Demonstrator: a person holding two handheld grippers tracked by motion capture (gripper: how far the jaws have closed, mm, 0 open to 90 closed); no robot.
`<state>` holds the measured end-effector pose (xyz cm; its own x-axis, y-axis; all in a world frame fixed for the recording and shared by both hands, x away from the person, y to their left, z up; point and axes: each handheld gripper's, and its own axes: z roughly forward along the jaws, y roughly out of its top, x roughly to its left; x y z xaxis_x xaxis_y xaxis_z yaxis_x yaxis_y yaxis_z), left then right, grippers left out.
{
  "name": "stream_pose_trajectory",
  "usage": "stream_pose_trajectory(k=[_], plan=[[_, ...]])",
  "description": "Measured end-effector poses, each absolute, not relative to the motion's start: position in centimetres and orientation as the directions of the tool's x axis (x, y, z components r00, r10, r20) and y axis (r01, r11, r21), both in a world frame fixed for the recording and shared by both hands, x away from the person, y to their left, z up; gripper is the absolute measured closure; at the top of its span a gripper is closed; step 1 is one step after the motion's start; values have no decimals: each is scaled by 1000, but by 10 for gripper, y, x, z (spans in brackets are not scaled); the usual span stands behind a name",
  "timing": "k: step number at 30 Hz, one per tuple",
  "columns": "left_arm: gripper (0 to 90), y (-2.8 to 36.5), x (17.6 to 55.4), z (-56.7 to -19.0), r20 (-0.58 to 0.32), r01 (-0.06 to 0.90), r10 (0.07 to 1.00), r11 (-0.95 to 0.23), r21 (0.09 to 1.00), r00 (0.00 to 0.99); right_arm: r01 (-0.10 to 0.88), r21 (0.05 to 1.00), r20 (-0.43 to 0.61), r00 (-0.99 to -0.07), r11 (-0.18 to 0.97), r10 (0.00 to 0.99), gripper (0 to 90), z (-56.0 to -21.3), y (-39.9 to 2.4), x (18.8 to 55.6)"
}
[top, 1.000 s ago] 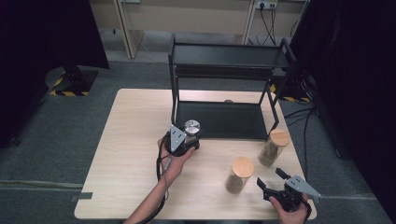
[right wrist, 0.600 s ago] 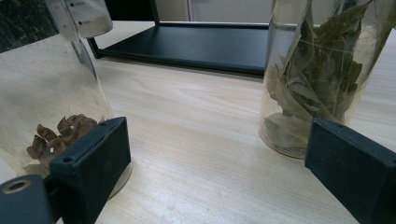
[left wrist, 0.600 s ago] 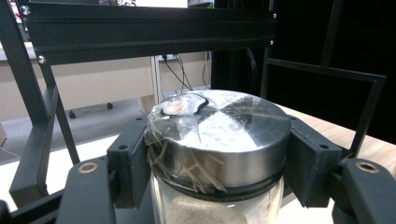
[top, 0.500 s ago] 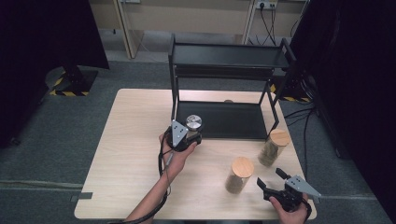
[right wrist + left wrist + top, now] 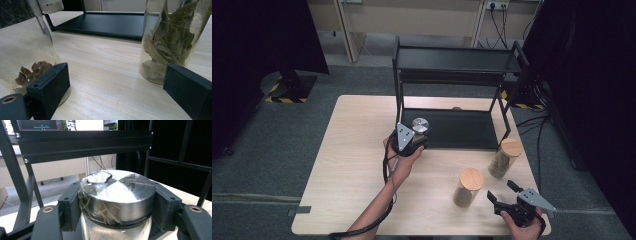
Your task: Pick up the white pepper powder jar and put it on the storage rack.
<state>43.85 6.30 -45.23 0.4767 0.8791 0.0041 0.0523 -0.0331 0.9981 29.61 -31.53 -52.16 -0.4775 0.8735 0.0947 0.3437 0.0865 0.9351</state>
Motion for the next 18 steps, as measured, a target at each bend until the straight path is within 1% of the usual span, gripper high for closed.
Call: stream_pose_trajectory(k=[18], plan=[[345,62,454,-448,-6,57,894,-22,998,447,344,935,96,-479,86,873,71,-522,-316,296]])
